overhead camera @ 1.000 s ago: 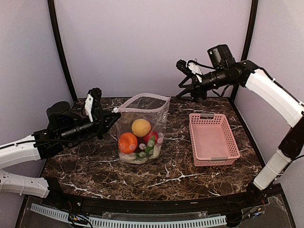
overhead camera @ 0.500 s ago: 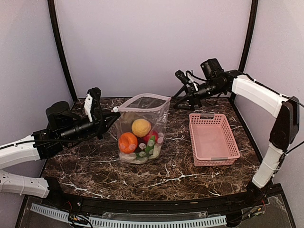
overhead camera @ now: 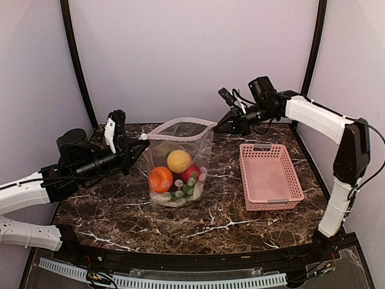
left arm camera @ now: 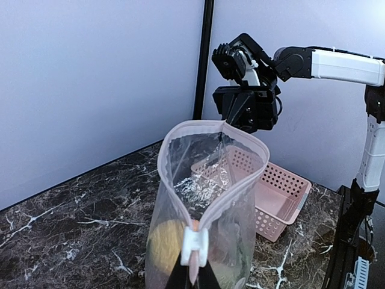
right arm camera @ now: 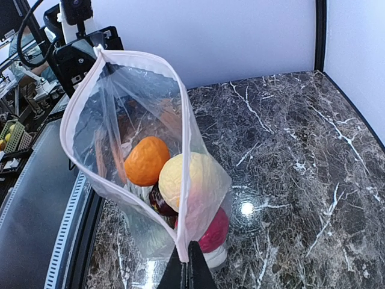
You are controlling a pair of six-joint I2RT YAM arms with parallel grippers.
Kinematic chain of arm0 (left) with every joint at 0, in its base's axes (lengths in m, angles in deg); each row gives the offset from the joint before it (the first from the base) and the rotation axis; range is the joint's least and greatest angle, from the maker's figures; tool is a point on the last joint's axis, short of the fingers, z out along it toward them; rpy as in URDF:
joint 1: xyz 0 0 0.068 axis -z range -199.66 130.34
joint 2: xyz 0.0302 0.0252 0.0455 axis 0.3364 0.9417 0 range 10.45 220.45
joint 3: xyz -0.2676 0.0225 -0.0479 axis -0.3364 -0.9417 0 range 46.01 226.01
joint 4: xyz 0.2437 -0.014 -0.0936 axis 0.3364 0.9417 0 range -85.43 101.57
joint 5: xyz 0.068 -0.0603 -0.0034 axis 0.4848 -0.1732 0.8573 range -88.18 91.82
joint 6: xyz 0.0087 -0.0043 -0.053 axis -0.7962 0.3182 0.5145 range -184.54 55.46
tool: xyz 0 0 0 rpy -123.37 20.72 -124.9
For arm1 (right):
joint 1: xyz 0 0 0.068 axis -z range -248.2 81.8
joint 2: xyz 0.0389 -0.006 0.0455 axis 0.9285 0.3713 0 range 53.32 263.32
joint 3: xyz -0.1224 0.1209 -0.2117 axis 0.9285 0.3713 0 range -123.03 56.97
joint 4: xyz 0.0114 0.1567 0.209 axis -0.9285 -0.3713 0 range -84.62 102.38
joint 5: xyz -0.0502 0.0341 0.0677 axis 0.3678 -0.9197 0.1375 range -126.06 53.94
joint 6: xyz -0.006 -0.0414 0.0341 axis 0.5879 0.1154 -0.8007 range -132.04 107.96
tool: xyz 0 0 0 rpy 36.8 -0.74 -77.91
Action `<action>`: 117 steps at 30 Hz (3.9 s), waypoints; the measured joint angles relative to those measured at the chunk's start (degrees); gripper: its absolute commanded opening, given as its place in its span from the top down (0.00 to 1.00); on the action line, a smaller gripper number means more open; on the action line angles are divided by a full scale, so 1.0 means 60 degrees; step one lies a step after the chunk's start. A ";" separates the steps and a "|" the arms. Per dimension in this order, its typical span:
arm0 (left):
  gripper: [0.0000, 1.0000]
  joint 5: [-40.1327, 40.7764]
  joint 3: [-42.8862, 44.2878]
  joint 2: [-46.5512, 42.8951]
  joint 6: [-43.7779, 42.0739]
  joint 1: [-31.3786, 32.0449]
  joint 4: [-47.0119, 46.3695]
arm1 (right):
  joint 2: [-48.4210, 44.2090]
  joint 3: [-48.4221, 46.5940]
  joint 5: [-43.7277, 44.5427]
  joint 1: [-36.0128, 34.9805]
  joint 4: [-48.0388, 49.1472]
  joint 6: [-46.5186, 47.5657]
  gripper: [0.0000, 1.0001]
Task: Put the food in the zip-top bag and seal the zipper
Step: Adjust the zipper food storage bag at the center of the board, then hold the zipper from the zipper food storage bag.
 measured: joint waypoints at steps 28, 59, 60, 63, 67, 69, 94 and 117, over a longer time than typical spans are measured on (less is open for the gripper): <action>0.99 0.0149 -0.0459 -0.0149 0.0127 0.0044 -0.0739 | -0.1402 -0.1082 0.1530 -0.0266 -0.1519 0.0805 0.53; 0.99 -0.0940 0.0991 -0.0408 -0.1410 0.0044 0.2164 | 0.1989 -0.6113 0.4798 -0.5297 -0.1898 0.0718 0.52; 0.99 -0.0958 0.0998 -0.0404 -0.1435 0.0044 0.2178 | 0.1996 -0.6113 0.4819 -0.5319 -0.1898 0.0714 0.52; 0.99 -0.1013 0.1035 -0.0382 -0.1534 0.0044 0.2317 | 0.2007 -0.6113 0.4863 -0.5326 -0.1898 0.0721 0.54; 0.99 -0.1140 0.1297 -0.0186 -0.1676 0.0044 0.2616 | 0.2014 -0.6113 0.4892 -0.5326 -0.1894 0.0721 0.58; 0.99 -0.1191 0.1373 -0.0117 -0.1716 0.0044 0.2659 | 0.2033 -0.6113 0.4900 -0.5326 -0.1894 0.0718 0.61; 0.99 -0.1195 0.1494 -0.0084 -0.2000 0.0044 0.2925 | 0.2146 -0.6113 0.4881 -0.5326 -0.1894 0.0900 0.88; 0.99 -0.1122 0.1494 -0.0084 -0.1989 0.0044 0.3122 | 0.2146 -0.5880 0.4849 -0.5326 -0.1880 0.1293 0.98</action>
